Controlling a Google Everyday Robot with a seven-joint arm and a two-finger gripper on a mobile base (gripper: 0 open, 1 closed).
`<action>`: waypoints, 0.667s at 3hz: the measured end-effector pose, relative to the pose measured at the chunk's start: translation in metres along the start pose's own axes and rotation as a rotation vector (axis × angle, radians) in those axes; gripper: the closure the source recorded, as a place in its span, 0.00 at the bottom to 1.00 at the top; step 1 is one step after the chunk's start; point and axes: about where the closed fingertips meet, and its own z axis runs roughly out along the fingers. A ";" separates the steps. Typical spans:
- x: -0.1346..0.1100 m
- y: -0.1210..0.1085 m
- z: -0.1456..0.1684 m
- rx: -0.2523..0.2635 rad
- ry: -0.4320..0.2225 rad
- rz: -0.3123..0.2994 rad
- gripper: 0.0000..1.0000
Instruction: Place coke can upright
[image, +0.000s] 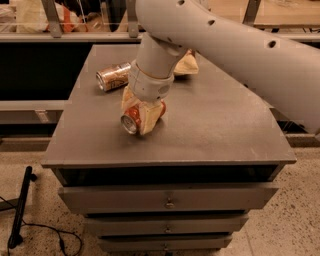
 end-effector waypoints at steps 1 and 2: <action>-0.003 -0.001 -0.021 0.039 -0.028 0.028 1.00; 0.001 -0.007 -0.049 0.100 -0.095 0.140 1.00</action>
Offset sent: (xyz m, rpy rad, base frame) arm 0.0166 -0.0255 0.0879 0.2740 0.0900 -0.2880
